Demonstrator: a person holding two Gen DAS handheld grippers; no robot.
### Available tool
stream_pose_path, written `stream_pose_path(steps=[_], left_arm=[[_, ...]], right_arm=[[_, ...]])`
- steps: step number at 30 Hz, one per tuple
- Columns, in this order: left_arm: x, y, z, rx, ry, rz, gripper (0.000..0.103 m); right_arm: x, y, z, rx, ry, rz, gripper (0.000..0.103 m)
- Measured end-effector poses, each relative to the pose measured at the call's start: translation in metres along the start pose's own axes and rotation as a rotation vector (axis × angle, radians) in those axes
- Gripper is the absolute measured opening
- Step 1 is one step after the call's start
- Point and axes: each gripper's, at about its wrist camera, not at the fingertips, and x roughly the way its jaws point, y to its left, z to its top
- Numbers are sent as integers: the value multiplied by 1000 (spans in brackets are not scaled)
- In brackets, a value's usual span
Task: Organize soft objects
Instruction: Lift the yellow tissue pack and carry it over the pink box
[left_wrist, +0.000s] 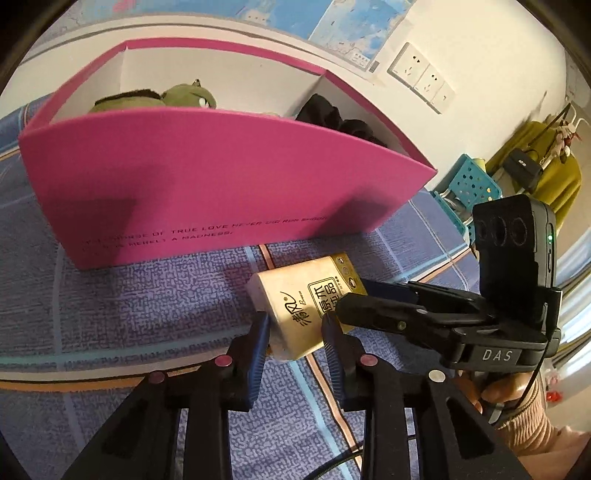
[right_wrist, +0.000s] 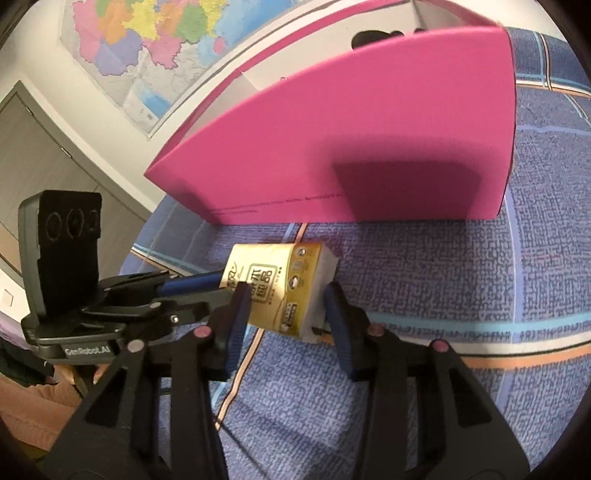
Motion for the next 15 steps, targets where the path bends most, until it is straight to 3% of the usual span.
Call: stream_pose_path(steps=[15], left_arm=[[-12, -20, -5, 56, -22, 7, 30]], right_arm=[[-25, 14, -6, -33, -51, -8, 45]])
